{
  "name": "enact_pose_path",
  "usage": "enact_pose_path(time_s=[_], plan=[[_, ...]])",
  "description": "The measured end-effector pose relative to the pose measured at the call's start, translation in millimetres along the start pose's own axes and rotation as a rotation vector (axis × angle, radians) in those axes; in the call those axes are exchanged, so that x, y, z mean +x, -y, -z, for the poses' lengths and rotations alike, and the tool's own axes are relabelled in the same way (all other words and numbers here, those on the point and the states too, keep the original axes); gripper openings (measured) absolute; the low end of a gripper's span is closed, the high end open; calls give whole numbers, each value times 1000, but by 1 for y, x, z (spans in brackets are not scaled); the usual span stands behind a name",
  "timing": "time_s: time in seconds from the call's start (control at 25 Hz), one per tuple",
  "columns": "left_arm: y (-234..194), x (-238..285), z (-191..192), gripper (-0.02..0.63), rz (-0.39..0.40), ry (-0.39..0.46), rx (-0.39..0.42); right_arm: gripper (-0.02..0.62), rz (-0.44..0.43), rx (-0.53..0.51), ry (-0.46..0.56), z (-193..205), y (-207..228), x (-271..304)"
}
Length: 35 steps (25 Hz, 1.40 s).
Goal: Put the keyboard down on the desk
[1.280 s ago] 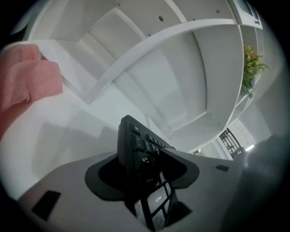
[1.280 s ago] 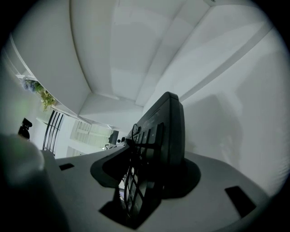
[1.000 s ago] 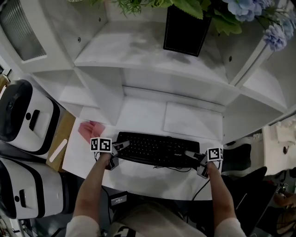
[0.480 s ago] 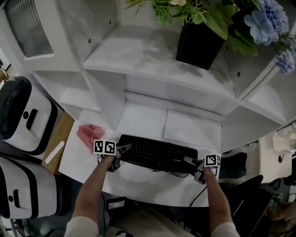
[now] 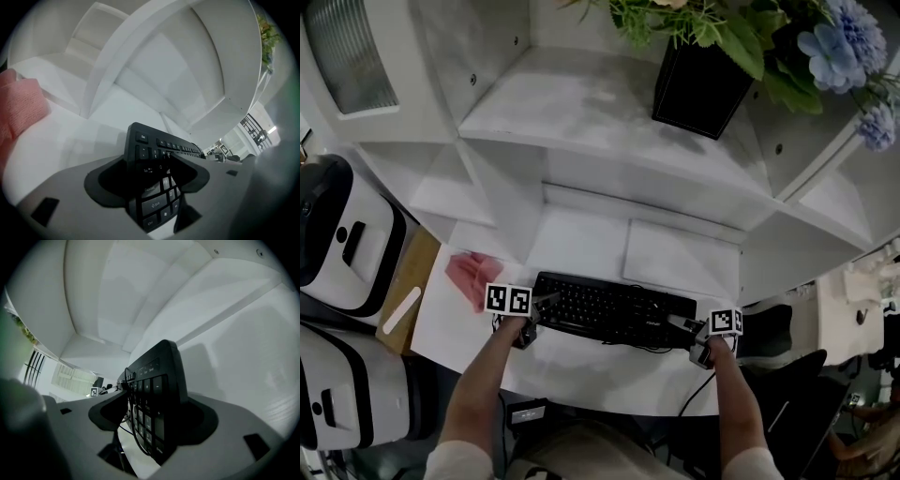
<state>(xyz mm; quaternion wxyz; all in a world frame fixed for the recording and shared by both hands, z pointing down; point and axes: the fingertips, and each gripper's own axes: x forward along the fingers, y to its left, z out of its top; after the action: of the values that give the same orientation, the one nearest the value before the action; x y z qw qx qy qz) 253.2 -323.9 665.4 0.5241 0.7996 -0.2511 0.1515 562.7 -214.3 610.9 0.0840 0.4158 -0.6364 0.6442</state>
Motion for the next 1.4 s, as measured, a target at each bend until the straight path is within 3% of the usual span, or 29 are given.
enact_pose_path(time_s=[0.52,0.8,1.08,1.2,1.4], plan=[[0,0,-2,299,-20,5,39,311,22,-23,52,-7,13,-18],[-1,0,-3,301,-38,22,30,261,132,-99,60,-20,24,-14],[-7,-3,-6,299,-61,39,24,255,192,-114,78,-27,36,-28],[-9,-4,-8,299,-74,47,24,223,185,-95,81,-28,40,-32],[-8,-3,-6,301,-86,40,24,236,180,-150,45,-21,32,-23]])
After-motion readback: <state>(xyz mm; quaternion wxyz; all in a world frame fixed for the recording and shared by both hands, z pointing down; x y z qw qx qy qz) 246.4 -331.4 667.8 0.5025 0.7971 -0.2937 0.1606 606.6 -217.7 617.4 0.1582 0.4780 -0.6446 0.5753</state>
